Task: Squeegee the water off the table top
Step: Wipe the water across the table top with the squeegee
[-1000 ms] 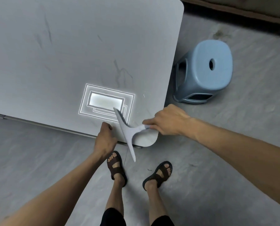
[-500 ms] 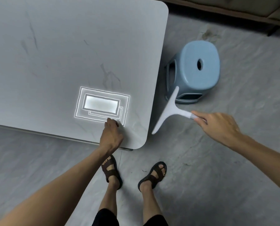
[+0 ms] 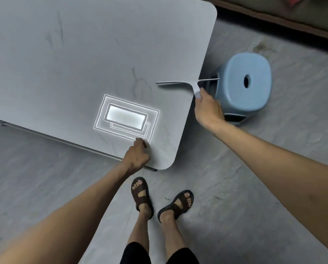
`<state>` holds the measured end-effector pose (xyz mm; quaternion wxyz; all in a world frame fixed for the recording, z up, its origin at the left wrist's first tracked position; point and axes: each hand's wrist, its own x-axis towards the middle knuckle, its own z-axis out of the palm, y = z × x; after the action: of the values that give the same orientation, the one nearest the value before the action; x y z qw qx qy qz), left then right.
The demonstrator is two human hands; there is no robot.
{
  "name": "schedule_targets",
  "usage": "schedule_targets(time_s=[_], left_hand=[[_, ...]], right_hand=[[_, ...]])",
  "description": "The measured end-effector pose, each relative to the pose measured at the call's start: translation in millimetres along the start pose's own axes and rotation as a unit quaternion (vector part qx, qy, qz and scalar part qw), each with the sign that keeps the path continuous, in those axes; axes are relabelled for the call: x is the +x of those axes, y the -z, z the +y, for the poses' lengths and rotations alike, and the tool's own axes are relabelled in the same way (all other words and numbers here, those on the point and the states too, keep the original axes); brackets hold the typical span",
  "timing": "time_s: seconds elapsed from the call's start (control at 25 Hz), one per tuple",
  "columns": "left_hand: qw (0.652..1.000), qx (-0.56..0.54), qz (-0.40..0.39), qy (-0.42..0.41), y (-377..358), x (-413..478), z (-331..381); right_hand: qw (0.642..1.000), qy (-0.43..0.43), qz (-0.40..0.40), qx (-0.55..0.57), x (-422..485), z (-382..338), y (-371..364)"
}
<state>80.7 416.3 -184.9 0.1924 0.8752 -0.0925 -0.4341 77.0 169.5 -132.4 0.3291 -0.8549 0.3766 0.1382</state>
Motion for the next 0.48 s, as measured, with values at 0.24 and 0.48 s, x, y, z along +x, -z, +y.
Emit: schedule_targets(time_s=[0.24, 0.48], left_hand=[[0.998, -0.016, 0.053, 0.015, 17, -13, -16], [0.999, 0.037, -0.009, -0.011, 20, -22, -33]], right_hand=[[0.990, 0.105, -0.037, -0.081, -100, 35, -41], [0.959, 0.158, -0.088, -0.217, -148, 102, -20]])
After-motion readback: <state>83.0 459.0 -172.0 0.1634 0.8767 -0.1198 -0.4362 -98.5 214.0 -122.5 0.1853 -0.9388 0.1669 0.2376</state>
